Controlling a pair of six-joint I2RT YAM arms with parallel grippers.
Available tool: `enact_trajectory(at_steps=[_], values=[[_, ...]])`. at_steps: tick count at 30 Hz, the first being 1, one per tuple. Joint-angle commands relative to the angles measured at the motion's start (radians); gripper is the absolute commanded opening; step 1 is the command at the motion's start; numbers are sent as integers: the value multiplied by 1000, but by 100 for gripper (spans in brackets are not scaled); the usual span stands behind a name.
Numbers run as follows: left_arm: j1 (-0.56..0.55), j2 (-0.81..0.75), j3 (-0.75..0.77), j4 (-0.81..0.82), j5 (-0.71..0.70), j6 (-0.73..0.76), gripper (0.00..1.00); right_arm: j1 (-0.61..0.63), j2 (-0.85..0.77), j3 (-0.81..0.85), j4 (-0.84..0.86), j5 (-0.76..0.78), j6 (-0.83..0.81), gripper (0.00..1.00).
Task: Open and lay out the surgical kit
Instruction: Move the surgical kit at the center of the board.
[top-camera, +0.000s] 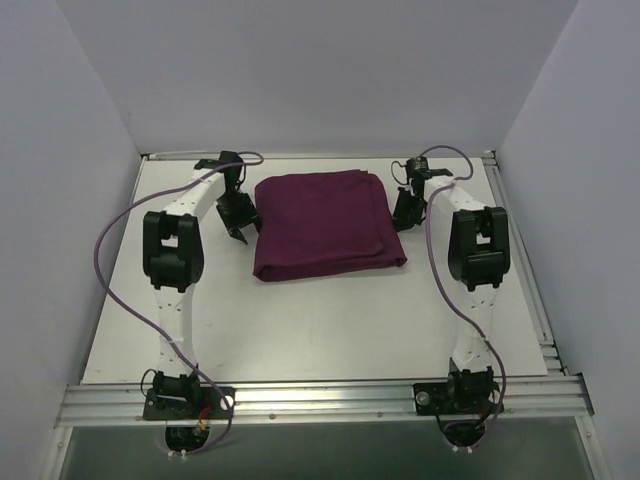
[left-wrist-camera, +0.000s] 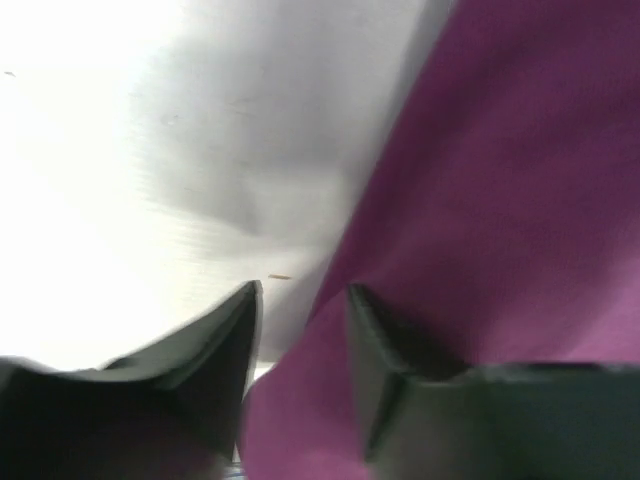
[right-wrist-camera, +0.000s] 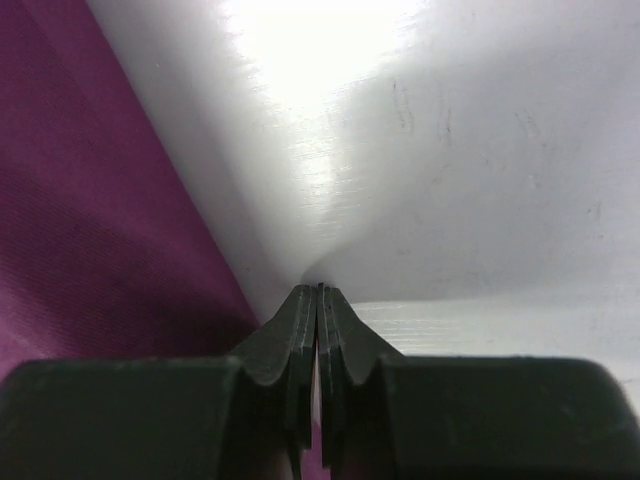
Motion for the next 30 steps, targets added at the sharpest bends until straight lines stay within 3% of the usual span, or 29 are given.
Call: enact_trajectory(at_steps=[1, 2, 5, 6, 9, 16, 20, 24, 30], values=[[16, -1, 82, -21, 31, -11, 57, 50, -6, 27, -42, -77, 17, 5], [25, -11, 89, -30, -14, -4, 67, 50, -17, 23, -42, -75, 19, 10], [51, -77, 127, -70, -132, 21, 78, 44, -80, -7, -46, -52, 19, 34], [56, -113, 141, -93, -176, 30, 82, 38, -116, -14, -50, -43, 17, 48], [50, -211, 159, -95, -241, 54, 84, 32, -184, -30, -83, -9, -6, 60], [-90, -364, 96, -107, -309, 38, 87, 24, -340, -143, -91, -9, -20, 64], [-197, -388, 53, 30, -229, 97, 88, 4, -408, -195, -86, -75, -11, 64], [-368, -321, 87, 107, -172, 174, 88, -61, -460, -250, -91, -140, 12, 64], [-505, -192, 230, 140, -178, 257, 87, -229, -555, -365, -51, -253, 43, 64]])
